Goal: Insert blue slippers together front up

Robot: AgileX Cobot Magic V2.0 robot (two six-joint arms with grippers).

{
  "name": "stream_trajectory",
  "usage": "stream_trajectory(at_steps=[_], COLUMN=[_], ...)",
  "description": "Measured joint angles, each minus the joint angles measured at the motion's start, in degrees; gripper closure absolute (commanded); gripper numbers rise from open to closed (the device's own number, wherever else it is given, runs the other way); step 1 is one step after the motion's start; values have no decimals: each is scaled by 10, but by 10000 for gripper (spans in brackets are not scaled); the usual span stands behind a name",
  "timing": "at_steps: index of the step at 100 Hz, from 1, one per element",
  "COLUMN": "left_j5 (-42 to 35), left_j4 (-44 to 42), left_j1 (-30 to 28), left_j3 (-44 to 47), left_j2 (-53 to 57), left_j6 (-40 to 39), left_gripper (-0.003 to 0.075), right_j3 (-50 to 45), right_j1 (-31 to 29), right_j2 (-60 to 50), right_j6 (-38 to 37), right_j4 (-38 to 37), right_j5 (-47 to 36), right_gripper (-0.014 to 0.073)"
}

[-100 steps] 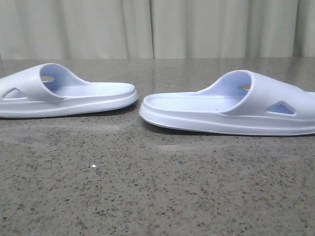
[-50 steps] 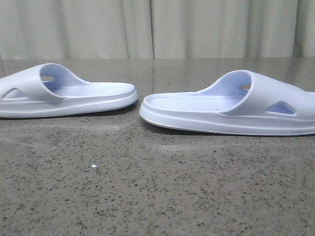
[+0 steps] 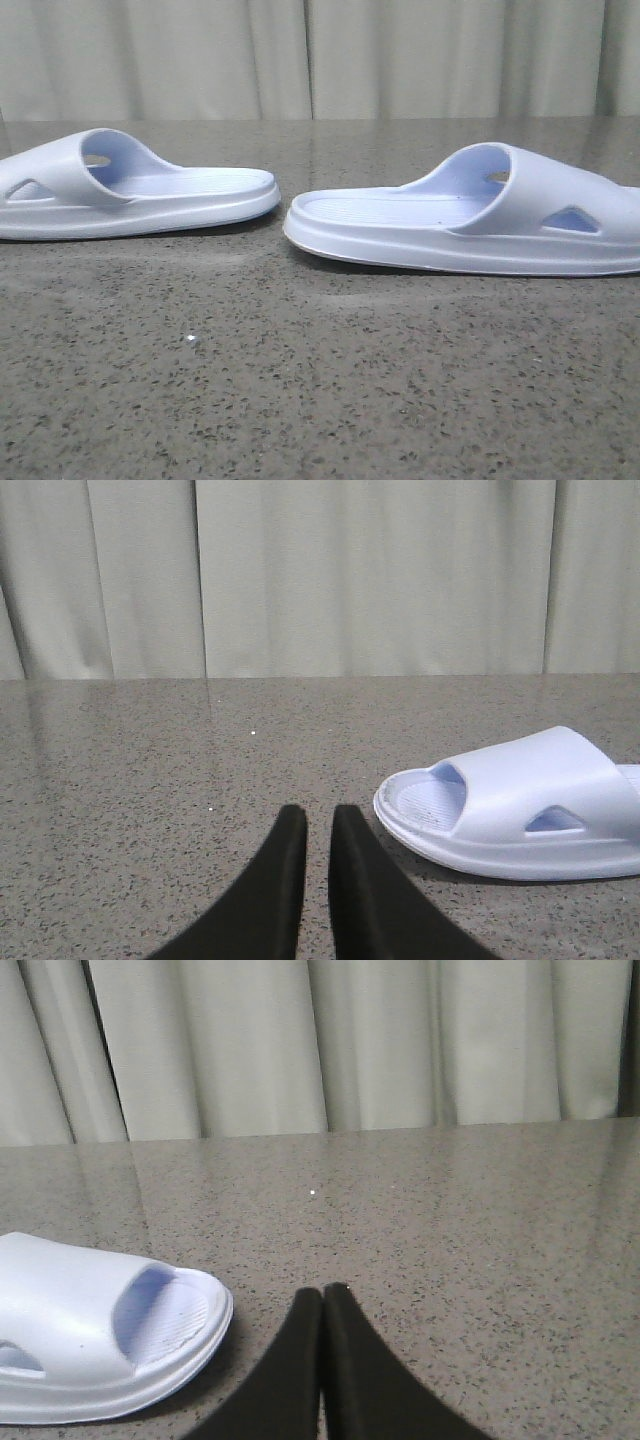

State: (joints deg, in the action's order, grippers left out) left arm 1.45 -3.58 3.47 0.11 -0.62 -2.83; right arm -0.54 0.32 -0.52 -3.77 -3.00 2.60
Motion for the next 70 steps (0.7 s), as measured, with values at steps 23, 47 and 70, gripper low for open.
stream_trajectory(at_steps=[23, 47, 70], left_j5=[-1, -15, -15], left_j4=[0, 21, 56], left_j1=[0, 0, 0], left_j3=[0, 0, 0], left_j2=[0, 0, 0], left_j6=[0, 0, 0], left_gripper=[704, 704, 704], right_j3=[0, 0, 0], right_j1=[0, 0, 0], right_j2=[0, 0, 0], right_j6=[0, 0, 0], right_j4=[0, 0, 0], right_j5=[-26, -32, -30], right_gripper=[701, 701, 700])
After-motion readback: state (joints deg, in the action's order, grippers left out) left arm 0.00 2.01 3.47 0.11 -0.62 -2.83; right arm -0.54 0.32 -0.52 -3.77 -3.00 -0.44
